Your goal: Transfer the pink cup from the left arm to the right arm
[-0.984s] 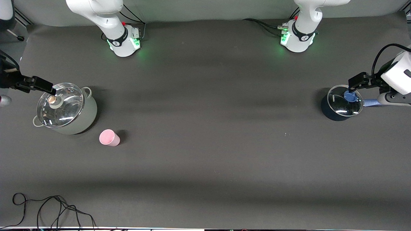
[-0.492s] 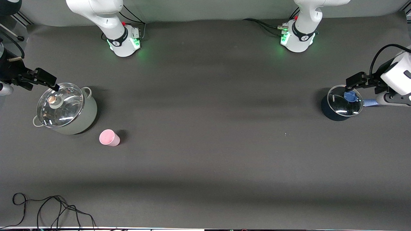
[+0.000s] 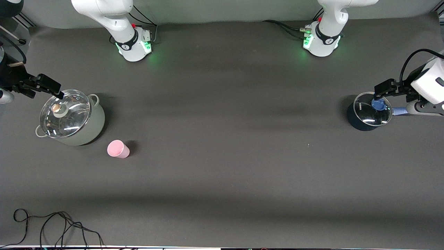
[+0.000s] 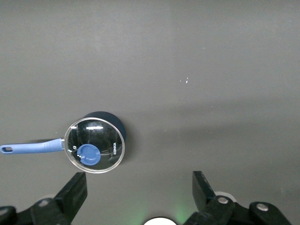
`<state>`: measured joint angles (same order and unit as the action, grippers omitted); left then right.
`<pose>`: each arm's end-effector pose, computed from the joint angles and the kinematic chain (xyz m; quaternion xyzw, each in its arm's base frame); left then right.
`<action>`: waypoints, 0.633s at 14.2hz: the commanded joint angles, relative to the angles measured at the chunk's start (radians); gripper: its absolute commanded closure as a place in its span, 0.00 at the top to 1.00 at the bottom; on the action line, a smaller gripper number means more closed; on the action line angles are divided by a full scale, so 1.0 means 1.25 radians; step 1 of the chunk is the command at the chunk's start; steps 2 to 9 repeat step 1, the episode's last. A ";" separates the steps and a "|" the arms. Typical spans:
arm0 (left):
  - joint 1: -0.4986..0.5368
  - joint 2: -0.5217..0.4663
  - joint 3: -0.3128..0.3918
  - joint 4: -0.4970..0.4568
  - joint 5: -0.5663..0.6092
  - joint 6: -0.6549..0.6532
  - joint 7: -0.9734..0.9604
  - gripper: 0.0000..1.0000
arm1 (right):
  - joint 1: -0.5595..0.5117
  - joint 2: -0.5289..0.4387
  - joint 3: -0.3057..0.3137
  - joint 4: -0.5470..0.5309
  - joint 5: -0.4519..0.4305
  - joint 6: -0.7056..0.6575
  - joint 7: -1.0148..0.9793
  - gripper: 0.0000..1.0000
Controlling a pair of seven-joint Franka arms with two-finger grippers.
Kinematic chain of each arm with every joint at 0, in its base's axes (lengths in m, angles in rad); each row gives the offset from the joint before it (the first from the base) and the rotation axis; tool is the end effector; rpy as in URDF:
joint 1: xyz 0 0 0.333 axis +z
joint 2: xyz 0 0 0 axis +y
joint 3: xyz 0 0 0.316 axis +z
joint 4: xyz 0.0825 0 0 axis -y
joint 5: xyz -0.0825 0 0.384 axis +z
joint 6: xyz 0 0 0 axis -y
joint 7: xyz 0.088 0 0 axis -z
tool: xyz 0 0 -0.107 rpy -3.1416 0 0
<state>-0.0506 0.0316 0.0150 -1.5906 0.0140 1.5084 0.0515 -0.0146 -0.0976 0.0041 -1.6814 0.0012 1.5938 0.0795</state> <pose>0.5552 -0.0183 0.5926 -0.9974 0.0434 0.0569 0.0068 0.5254 -0.0053 0.6269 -0.9990 0.0450 -0.0050 0.0006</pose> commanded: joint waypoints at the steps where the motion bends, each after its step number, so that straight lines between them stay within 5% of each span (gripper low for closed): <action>1: -0.010 -0.006 0.008 -0.009 0.016 0.014 0.007 1.00 | -0.010 -0.014 0.005 -0.012 0.013 0.012 -0.005 1.00; 9: -0.010 -0.006 0.008 -0.009 0.016 0.014 0.007 1.00 | -0.010 -0.014 0.005 -0.012 0.013 0.012 -0.005 1.00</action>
